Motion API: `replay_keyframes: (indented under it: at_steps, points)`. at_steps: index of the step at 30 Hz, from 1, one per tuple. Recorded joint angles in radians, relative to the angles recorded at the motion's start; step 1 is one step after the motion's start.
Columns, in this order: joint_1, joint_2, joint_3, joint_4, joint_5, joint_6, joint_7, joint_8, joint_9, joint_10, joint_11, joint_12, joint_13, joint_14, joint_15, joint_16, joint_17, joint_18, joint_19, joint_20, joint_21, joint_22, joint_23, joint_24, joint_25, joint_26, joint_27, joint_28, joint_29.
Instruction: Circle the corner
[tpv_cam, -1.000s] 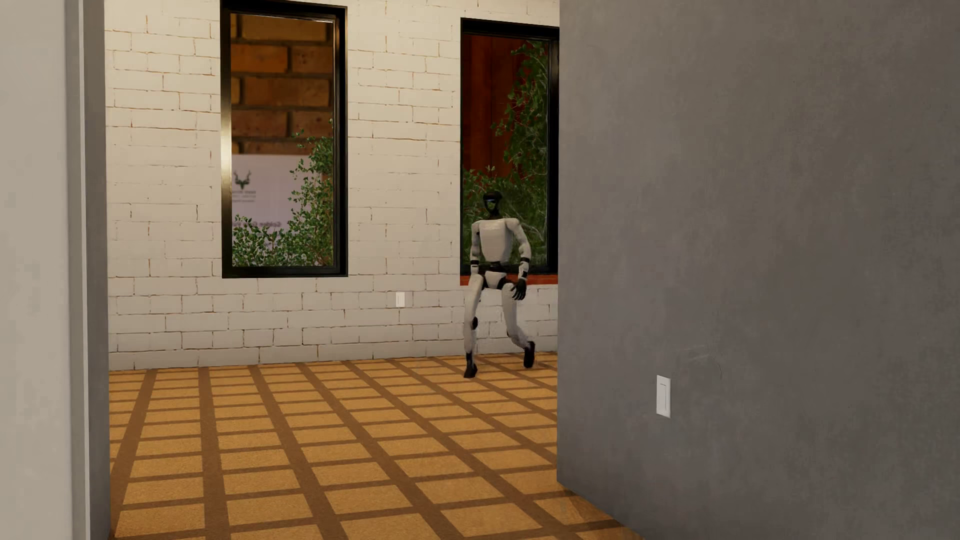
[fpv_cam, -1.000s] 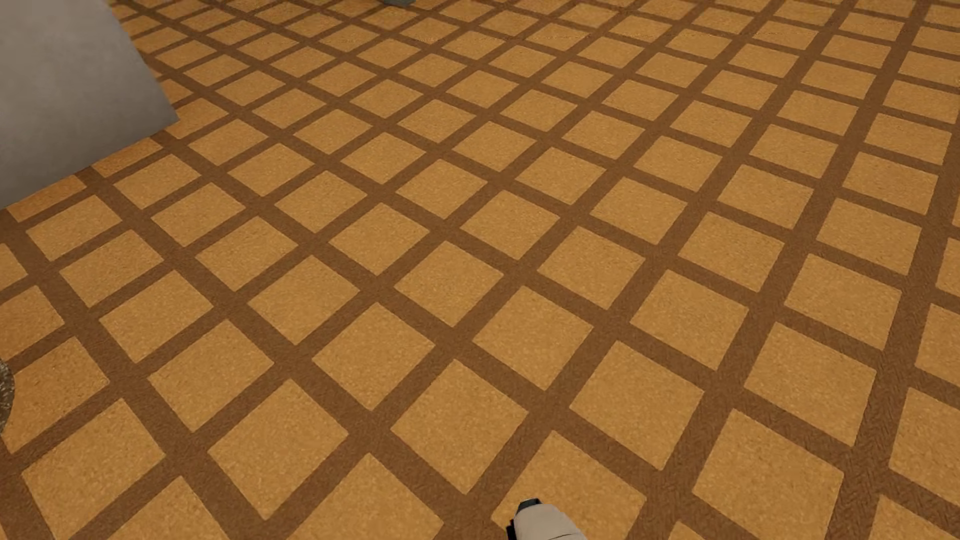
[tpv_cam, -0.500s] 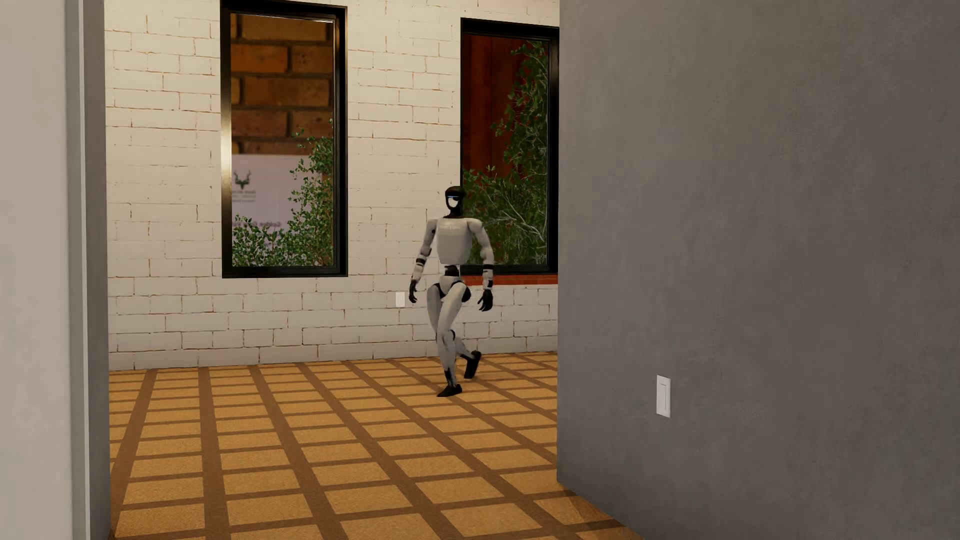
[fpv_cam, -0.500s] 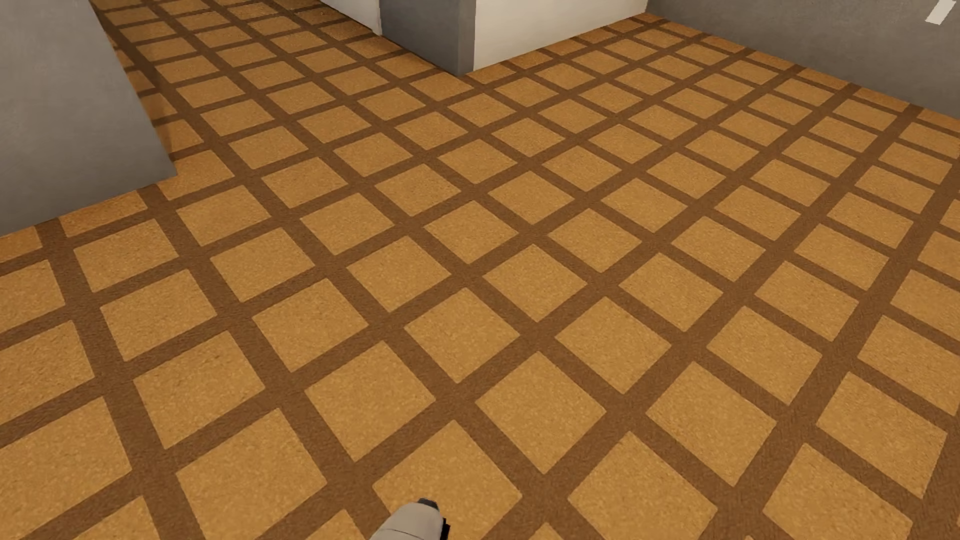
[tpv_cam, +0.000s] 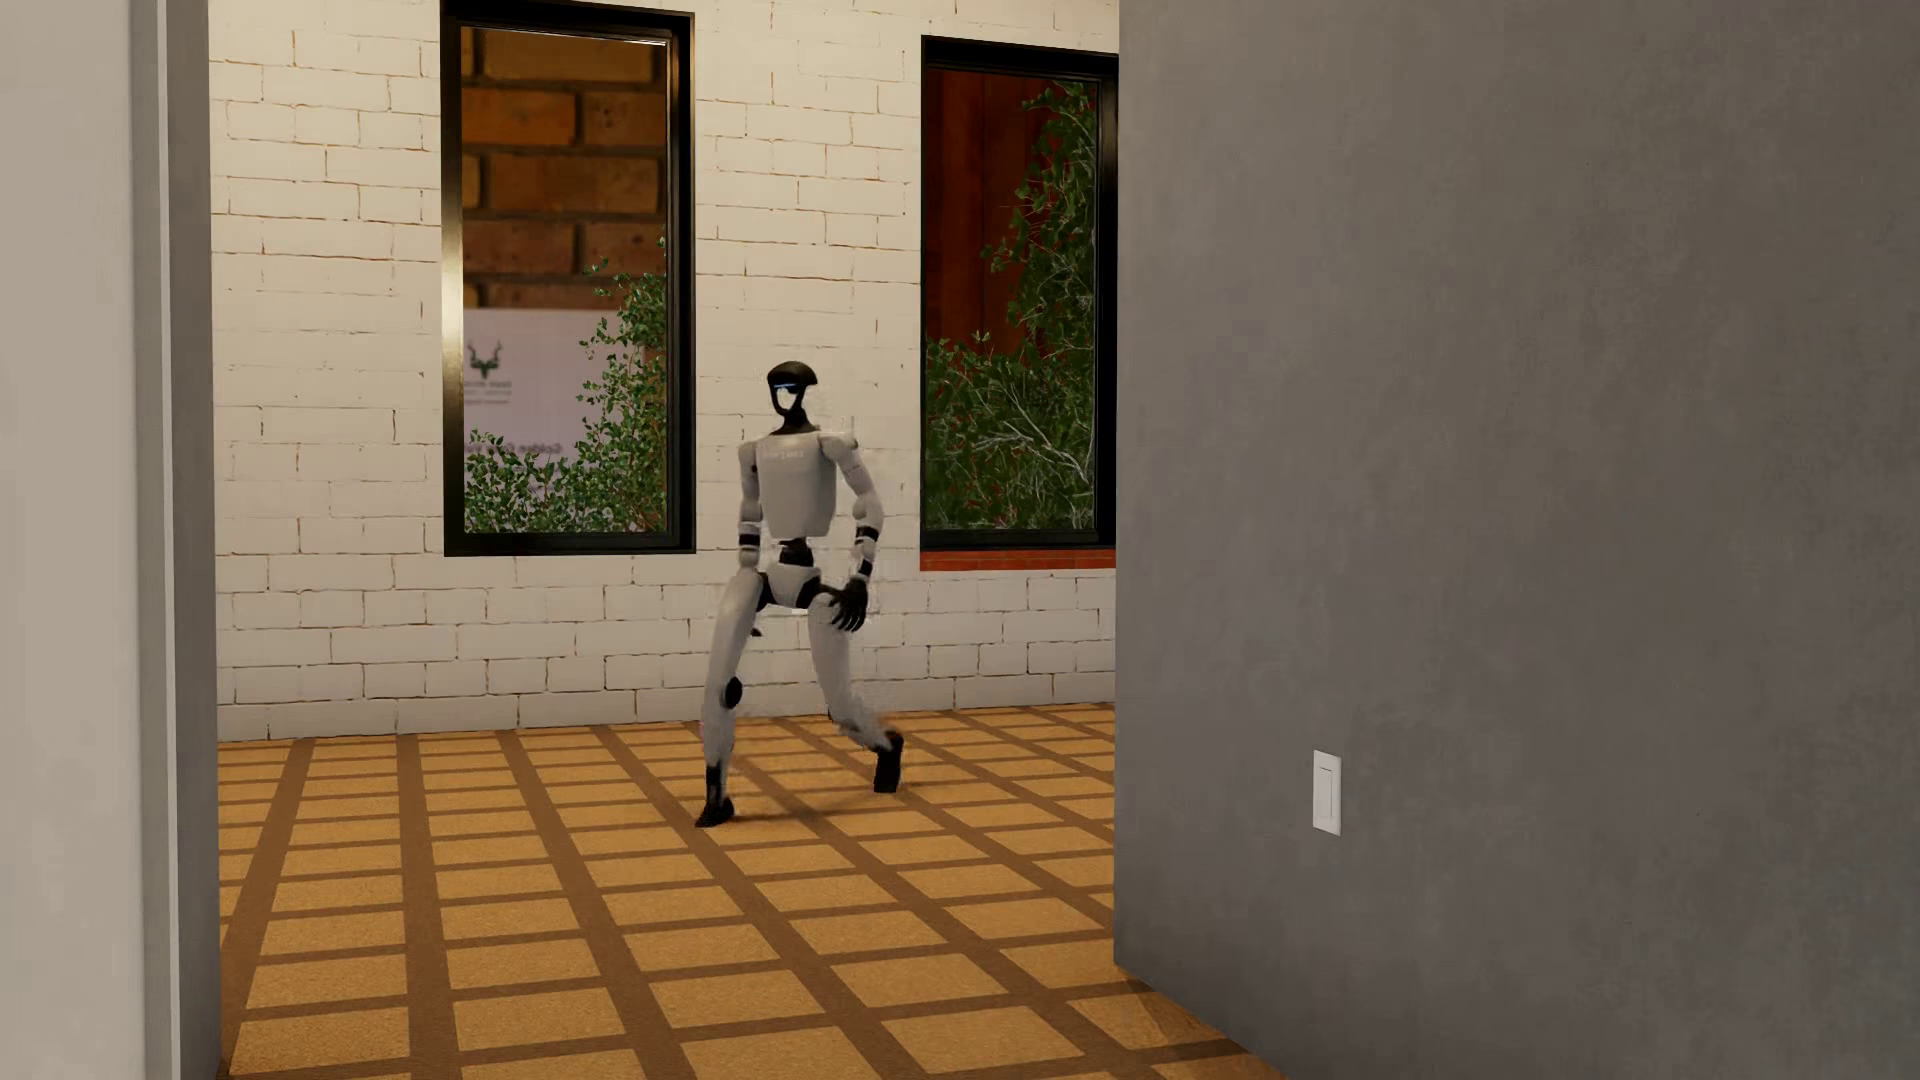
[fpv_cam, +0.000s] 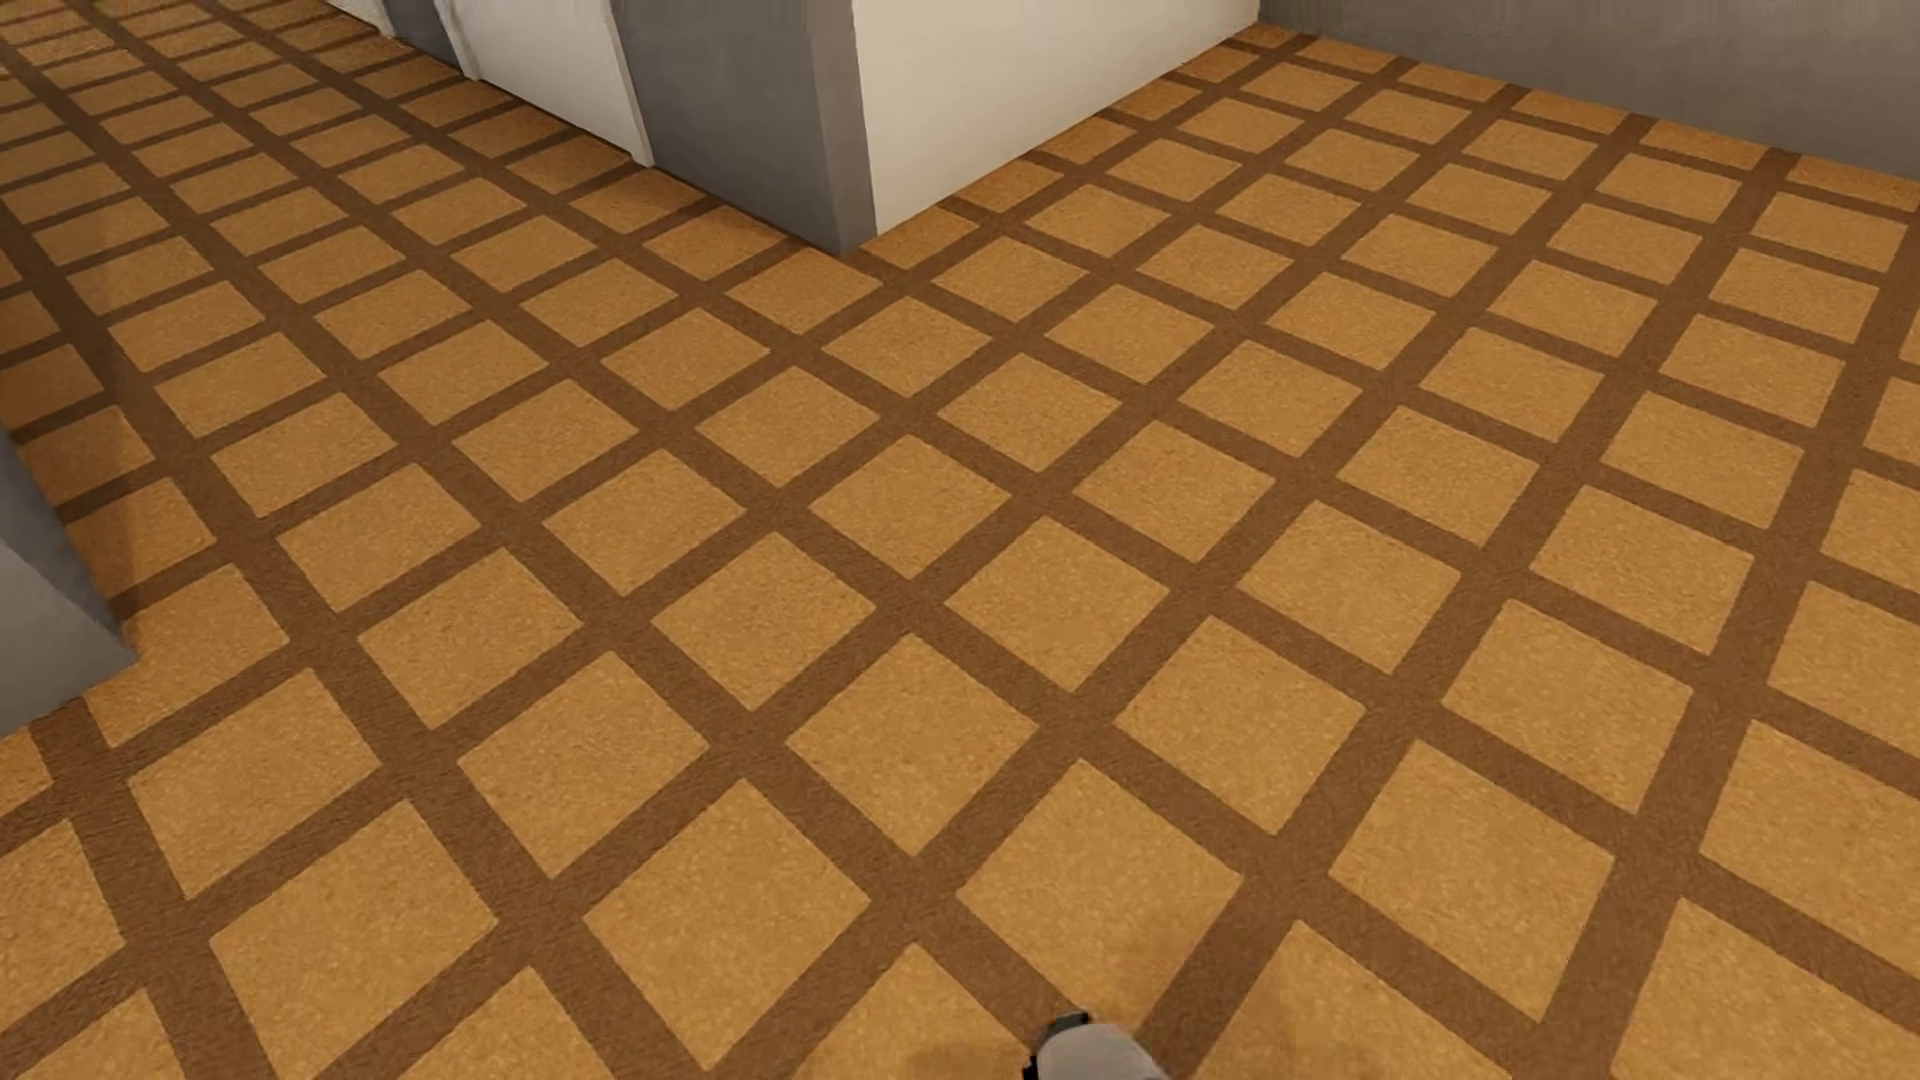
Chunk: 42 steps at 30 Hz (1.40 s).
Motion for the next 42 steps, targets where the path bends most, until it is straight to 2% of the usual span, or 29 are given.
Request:
replay_keyframes:
  at_steps: [1, 2, 4, 5, 7, 10, 11, 12, 13, 14, 15, 16, 18, 19, 21, 23, 24, 25, 27, 28, 29, 31, 32, 34, 35, 36, 38, 40, 42]
  points:
    - [-0.074, 0.026, 0.028, 0.013, 0.033, 0.023, 0.000, 0.000, -0.002, 0.189, 0.077, 0.009, -0.010, 0.144, 0.033, -0.001, -0.006, 0.000, 0.000, -0.059, -0.018, 0.072, 0.036, 0.000, 0.000, 0.000, 0.000, 0.000, 0.000]
    - [-0.217, 0.060, 0.058, 0.029, 0.088, 0.044, 0.000, 0.000, -0.008, 0.416, 0.100, 0.038, -0.031, 0.150, 0.004, 0.000, -0.012, 0.000, 0.000, -0.064, -0.038, 0.073, 0.035, 0.000, 0.000, 0.000, 0.000, 0.000, 0.000]
    - [-0.424, 0.277, 0.168, -0.005, 0.121, 0.043, 0.000, 0.000, 0.025, 0.658, 0.018, 0.067, -0.084, -0.134, -0.120, 0.006, -0.011, 0.000, 0.000, -0.122, -0.096, 0.087, 0.035, 0.000, 0.000, 0.000, 0.000, 0.000, 0.000]
    - [-0.531, 0.390, 0.231, -0.030, 0.122, 0.032, 0.000, 0.000, 0.027, 0.664, -0.040, 0.093, -0.110, -0.196, -0.196, 0.011, -0.025, 0.000, 0.000, -0.140, -0.085, 0.096, 0.004, 0.000, 0.000, 0.000, 0.000, 0.000, 0.000]
    - [-0.668, 0.623, 0.360, -0.072, 0.083, -0.002, 0.000, 0.000, 0.040, 0.438, -0.171, 0.146, -0.128, -0.205, -0.358, 0.025, -0.053, 0.000, 0.000, -0.145, -0.134, 0.145, -0.120, 0.000, 0.000, 0.000, 0.000, 0.000, 0.000]
    - [-0.793, 0.849, 0.475, -0.037, 0.046, -0.009, 0.000, 0.000, 0.005, -0.115, -0.203, 0.204, -0.201, -0.168, -0.624, 0.047, -0.078, 0.000, 0.000, -0.145, -0.199, 0.212, -0.267, 0.000, 0.000, 0.000, 0.000, 0.000, 0.000]
    - [-0.799, 0.891, 0.495, -0.029, 0.039, -0.003, 0.000, 0.000, -0.010, -0.243, -0.202, 0.217, -0.227, -0.062, -0.650, 0.048, -0.084, 0.000, 0.000, -0.155, -0.227, 0.239, -0.297, 0.000, 0.000, 0.000, 0.000, 0.000, 0.000]
    - [-0.830, 0.913, 0.493, -0.026, 0.041, 0.004, 0.000, 0.000, -0.029, -0.647, -0.220, 0.229, -0.249, 0.422, -0.627, 0.048, -0.083, 0.000, 0.000, -0.151, -0.245, 0.262, -0.311, 0.000, 0.000, 0.000, 0.000, 0.000, 0.000]
    - [-0.862, 0.950, 0.485, -0.040, 0.026, 0.009, 0.000, 0.000, -0.020, -0.253, -0.202, 0.235, -0.249, -0.010, -0.554, 0.047, -0.080, 0.000, 0.000, -0.156, -0.265, 0.291, -0.322, 0.000, 0.000, 0.000, 0.000, 0.000, 0.000]
    - [-0.874, 0.975, 0.478, -0.062, -0.002, 0.003, 0.000, 0.000, -0.010, -0.124, -0.123, 0.232, -0.229, -0.213, -0.431, 0.050, -0.068, 0.000, 0.000, -0.176, -0.289, 0.323, -0.308, 0.000, 0.000, 0.000, 0.000, 0.000, 0.000]
    - [-0.916, 0.914, 0.461, -0.080, -0.044, -0.010, 0.000, 0.000, -0.022, 0.001, 0.054, 0.234, -0.211, -0.186, -0.272, 0.043, -0.045, 0.000, 0.000, -0.152, -0.296, 0.334, -0.259, 0.000, 0.000, 0.000, 0.000, 0.000, 0.000]
    - [-0.879, 0.858, 0.442, -0.134, -0.087, -0.018, 0.000, 0.000, 0.008, 0.117, 0.289, 0.208, -0.191, -0.232, -0.171, 0.041, -0.030, 0.000, 0.000, -0.167, -0.285, 0.351, -0.175, 0.000, 0.000, 0.000, 0.000, 0.000, 0.000]
    - [-0.733, 0.591, 0.384, -0.227, -0.081, 0.007, 0.000, 0.000, 0.025, 0.071, 0.810, 0.150, -0.173, -0.267, -0.212, 0.033, -0.040, 0.000, 0.000, -0.206, -0.189, 0.271, -0.046, 0.000, 0.000, 0.000, 0.000, 0.000, 0.000]
    - [-0.629, 0.478, 0.312, -0.249, -0.063, 0.035, 0.000, 0.000, 0.029, 0.005, 0.908, 0.142, -0.149, -0.229, -0.228, 0.024, -0.047, 0.000, 0.000, -0.189, -0.126, 0.196, -0.010, 0.000, 0.000, 0.000, 0.000, 0.000, 0.000]
    - [-0.402, 0.274, 0.192, -0.259, -0.022, 0.068, 0.000, 0.000, 0.028, -0.150, 0.786, 0.102, -0.071, -0.158, -0.137, 0.010, -0.033, 0.000, 0.000, -0.155, -0.103, 0.062, 0.042, 0.000, 0.000, 0.000, 0.000, 0.000, 0.000]
    - [-0.228, 0.146, 0.074, -0.217, -0.017, 0.080, 0.000, 0.000, 0.025, -0.255, 0.374, 0.058, 0.002, -0.085, 0.041, 0.004, -0.026, 0.000, 0.000, -0.144, -0.077, -0.044, 0.037, 0.000, 0.000, 0.000, 0.000, 0.000, 0.000]
    - [-0.158, 0.095, 0.045, -0.188, -0.028, 0.073, 0.000, 0.000, 0.016, -0.287, 0.167, 0.036, 0.033, -0.068, 0.072, 0.011, -0.014, 0.000, 0.000, -0.138, -0.080, -0.097, 0.038, 0.000, 0.000, 0.000, 0.000, 0.000, 0.000]
    - [-0.081, 0.065, 0.040, -0.165, -0.049, 0.050, 0.000, 0.000, 0.007, -0.297, -0.016, 0.018, 0.058, -0.029, -0.053, 0.028, -0.006, 0.000, 0.000, -0.135, -0.071, -0.158, 0.021, 0.000, 0.000, 0.000, 0.000, 0.000, 0.000]
    - [-0.025, -0.012, -0.005, -0.095, -0.097, 0.028, 0.000, 0.000, -0.016, -0.285, -0.179, 0.008, 0.057, 0.065, -0.460, 0.053, 0.012, 0.000, 0.000, -0.100, -0.081, -0.266, 0.035, 0.000, 0.000, 0.000, 0.000, 0.000, 0.000]
    - [0.013, -0.031, -0.037, -0.050, -0.104, 0.029, 0.000, 0.000, -0.007, -0.267, -0.166, 0.006, 0.055, 0.156, -0.487, 0.052, 0.007, 0.000, 0.000, -0.085, -0.093, -0.279, 0.027, 0.000, 0.000, 0.000, 0.000, 0.000, 0.000]
    - [0.037, -0.062, -0.042, -0.024, -0.089, 0.037, 0.000, 0.000, -0.017, -0.242, -0.124, 0.016, 0.044, 0.260, -0.366, 0.040, -0.002, 0.000, 0.000, -0.080, -0.096, -0.253, 0.037, 0.000, 0.000, 0.000, 0.000, 0.000, 0.000]
    - [-0.045, -0.128, 0.009, 0.016, -0.007, 0.068, 0.000, 0.000, -0.064, -0.033, 0.049, 0.054, 0.008, 0.549, -0.013, 0.009, -0.014, 0.000, 0.000, -0.082, -0.105, -0.127, 0.067, 0.000, 0.000, 0.000, 0.000, 0.000, 0.000]
    - [-0.127, -0.083, 0.039, 0.024, 0.041, 0.083, 0.000, 0.000, -0.036, 0.165, 0.144, 0.057, -0.025, 0.514, -0.013, -0.001, -0.026, 0.000, 0.000, -0.099, -0.105, -0.048, 0.076, 0.000, 0.000, 0.000, 0.000, 0.000, 0.000]
    - [-0.354, 0.162, 0.114, -0.004, 0.109, 0.069, 0.000, 0.000, 0.021, 0.542, 0.090, 0.045, -0.109, 0.026, -0.088, -0.003, -0.044, 0.000, 0.000, -0.168, -0.130, 0.076, 0.068, 0.000, 0.000, 0.000, 0.000, 0.000, 0.000]
    - [-0.482, 0.286, 0.168, -0.030, 0.109, 0.041, 0.000, 0.000, 0.021, 0.605, 0.028, 0.064, -0.148, -0.155, -0.158, 0.005, -0.052, 0.000, 0.000, -0.180, -0.126, 0.105, 0.053, 0.000, 0.000, 0.000, 0.000, 0.000, 0.000]
    - [-0.544, 0.453, 0.232, -0.054, 0.091, 0.015, 0.000, 0.000, 0.051, 0.549, -0.050, 0.084, -0.159, -0.246, -0.234, 0.021, -0.081, 0.000, 0.000, -0.201, -0.118, 0.129, -0.034, 0.000, 0.000, 0.000, 0.000, 0.000, 0.000]
    - [-0.701, 0.678, 0.348, -0.057, 0.056, -0.026, 0.000, 0.000, 0.053, 0.290, -0.177, 0.134, -0.222, -0.262, -0.396, 0.046, -0.095, 0.000, 0.000, -0.175, -0.181, 0.163, -0.102, 0.000, 0.000, 0.000, 0.000, 0.000, 0.000]
    - [-0.789, 0.827, 0.435, -0.030, 0.027, -0.039, 0.000, 0.000, 0.039, -0.102, -0.238, 0.155, -0.315, -0.191, -0.536, 0.061, -0.114, 0.000, 0.000, -0.147, -0.221, 0.198, -0.174, 0.000, 0.000, 0.000, 0.000, 0.000, 0.000]
    - [-0.859, 0.923, 0.496, 0.012, 0.004, -0.040, 0.000, 0.000, 0.017, -0.301, -0.225, 0.177, -0.385, -0.210, -0.576, 0.069, -0.129, 0.000, 0.000, -0.119, -0.252, 0.231, -0.227, 0.000, 0.000, 0.000, 0.000, 0.000, 0.000]
